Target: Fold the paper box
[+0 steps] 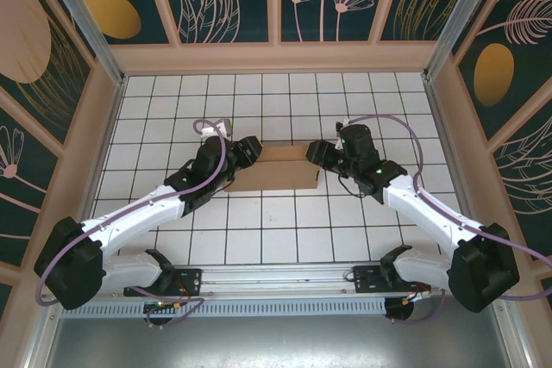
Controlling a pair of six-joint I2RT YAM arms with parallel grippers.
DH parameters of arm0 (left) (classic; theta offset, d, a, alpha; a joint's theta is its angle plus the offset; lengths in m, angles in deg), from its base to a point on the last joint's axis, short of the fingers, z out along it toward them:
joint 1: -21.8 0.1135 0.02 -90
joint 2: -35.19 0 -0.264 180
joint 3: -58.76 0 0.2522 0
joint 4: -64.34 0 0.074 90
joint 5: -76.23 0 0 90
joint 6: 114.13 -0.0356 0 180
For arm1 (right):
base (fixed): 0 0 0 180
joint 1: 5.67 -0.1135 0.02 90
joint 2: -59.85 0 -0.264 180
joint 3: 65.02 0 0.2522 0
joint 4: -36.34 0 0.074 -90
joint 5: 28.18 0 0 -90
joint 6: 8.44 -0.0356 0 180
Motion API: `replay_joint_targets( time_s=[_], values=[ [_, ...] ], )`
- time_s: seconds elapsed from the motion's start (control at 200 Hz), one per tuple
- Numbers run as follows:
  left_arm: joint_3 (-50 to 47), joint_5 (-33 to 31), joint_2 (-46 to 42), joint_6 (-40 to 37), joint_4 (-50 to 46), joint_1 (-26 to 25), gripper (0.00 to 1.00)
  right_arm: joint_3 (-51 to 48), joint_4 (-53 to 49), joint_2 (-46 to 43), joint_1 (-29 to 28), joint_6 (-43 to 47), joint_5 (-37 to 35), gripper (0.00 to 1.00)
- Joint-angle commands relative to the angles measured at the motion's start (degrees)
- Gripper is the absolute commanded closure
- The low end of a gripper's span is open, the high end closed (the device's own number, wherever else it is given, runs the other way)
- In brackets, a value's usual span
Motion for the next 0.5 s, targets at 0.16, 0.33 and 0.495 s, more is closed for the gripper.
replay_joint_targets(
  time_s=[0.16, 0.33, 0.495],
  values=[
    [-1.5, 2.3, 2.4, 0.2, -6.1, -0.1, 0.55, 2.0, -7.0, -3.6, 0.1, 3.7, -6.8, 0.21],
    [-2.1, 2.4, 3.1, 1.4, -4.4, -0.1, 0.55, 2.6, -7.1, -3.4, 1.7, 3.8, -6.8, 0.14],
    [1.9, 2.6, 4.5, 0.1, -8.2, -0.1, 0.53, 5.4, -9.1, -3.0, 2.7, 4.7, -7.3, 0.12]
  ],
)
